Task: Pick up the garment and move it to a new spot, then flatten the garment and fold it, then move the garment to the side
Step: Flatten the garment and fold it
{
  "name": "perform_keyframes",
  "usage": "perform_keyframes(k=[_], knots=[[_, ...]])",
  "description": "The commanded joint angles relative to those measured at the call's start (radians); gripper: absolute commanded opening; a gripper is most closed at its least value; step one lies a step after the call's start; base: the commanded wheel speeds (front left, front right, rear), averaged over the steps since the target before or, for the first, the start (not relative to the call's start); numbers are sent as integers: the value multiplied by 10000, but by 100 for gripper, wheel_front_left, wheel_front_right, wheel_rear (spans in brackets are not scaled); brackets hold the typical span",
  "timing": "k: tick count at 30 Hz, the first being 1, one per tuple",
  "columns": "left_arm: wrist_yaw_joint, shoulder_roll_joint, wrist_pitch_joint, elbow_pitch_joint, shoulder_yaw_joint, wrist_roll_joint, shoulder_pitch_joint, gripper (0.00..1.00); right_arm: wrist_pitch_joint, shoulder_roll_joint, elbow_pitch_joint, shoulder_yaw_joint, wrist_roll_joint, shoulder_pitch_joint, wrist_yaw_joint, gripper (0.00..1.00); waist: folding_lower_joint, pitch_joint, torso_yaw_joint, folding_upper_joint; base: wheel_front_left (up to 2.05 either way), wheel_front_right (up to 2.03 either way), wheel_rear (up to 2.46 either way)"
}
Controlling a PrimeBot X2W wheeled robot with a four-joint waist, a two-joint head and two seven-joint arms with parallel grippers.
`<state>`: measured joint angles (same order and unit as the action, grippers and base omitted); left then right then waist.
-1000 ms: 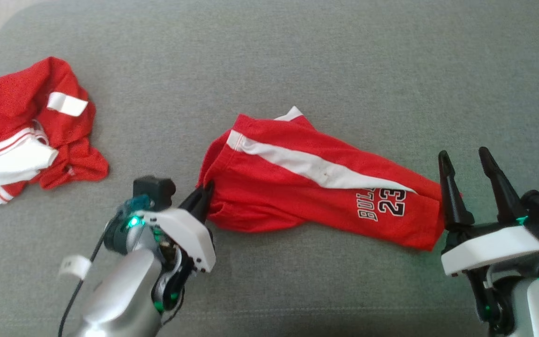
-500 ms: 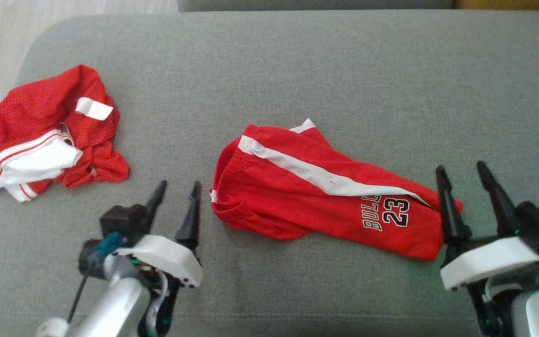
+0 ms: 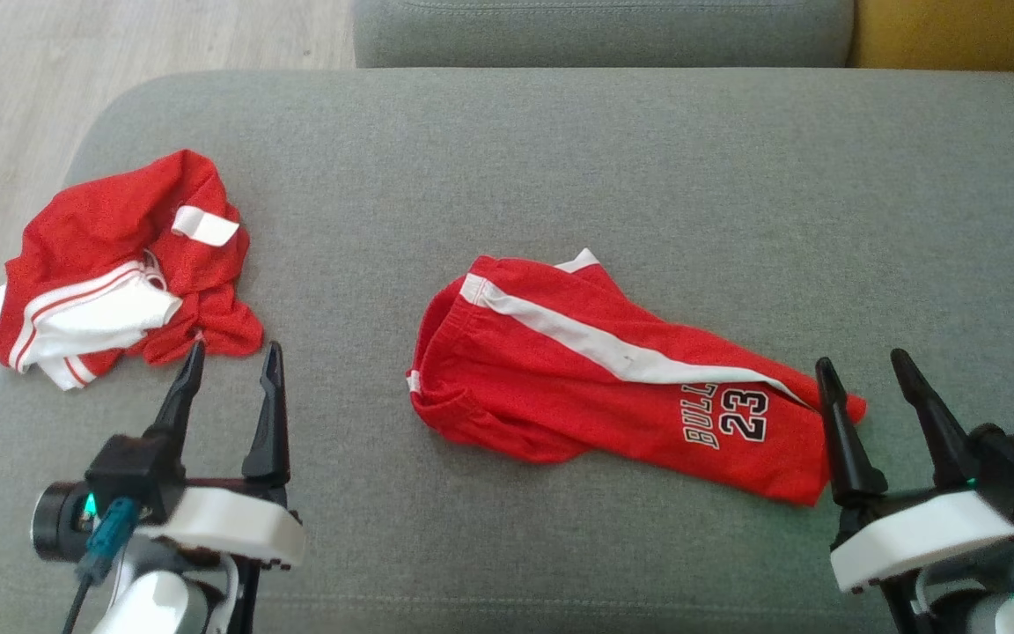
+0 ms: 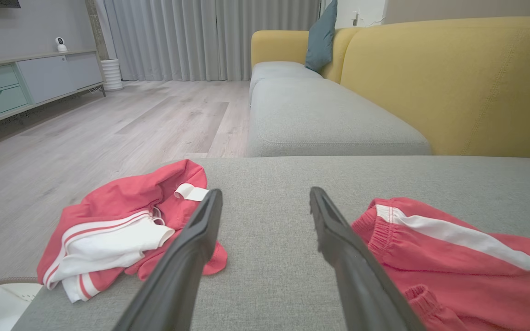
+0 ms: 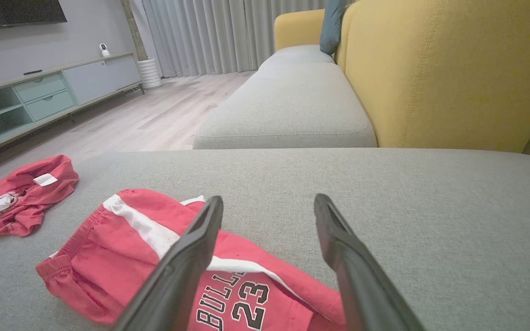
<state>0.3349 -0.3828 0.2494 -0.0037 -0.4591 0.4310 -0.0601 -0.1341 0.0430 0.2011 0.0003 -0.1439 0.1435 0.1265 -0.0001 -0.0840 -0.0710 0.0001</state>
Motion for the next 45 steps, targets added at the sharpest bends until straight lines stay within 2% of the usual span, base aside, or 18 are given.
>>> perform_keyframes(k=[1,19,24,35,43,44,45], knots=[[72,-355,97,-426,530,-10,-317,100,-63,72,450,278,-84,-198,42,100,1,-14,2,-1,0,0,0],[112,-404,34,-665,440,46,-326,100,-114,72,434,317,-145,-301,42,100,1,-122,1,-1,0,0,0],[82,-390,35,-748,381,3,-488,100,-472,72,95,110,-231,-210,42,100,1,-358,-36,-1,0,0,0],[-141,-200,90,-791,396,-132,-1097,100,-1697,72,-1024,-1134,-390,-592,42,100,1,-1380,-122,-1,0,0,0],[-280,-69,111,-672,455,-208,-1303,100,-2035,72,-1474,-1221,-668,-1117,42,100,1,-1693,-153,-1,0,0,0],[-295,-55,113,-655,460,-219,-1318,100,-2085,72,-1547,-1218,-745,-1169,42,96,1,-1702,-157,-1,0,0,0],[-309,-41,114,-639,467,-228,-1331,100,-2111,72,-1609,-1219,-815,-1219,42,75,1,-1708,-160,-1,0,0,0]])
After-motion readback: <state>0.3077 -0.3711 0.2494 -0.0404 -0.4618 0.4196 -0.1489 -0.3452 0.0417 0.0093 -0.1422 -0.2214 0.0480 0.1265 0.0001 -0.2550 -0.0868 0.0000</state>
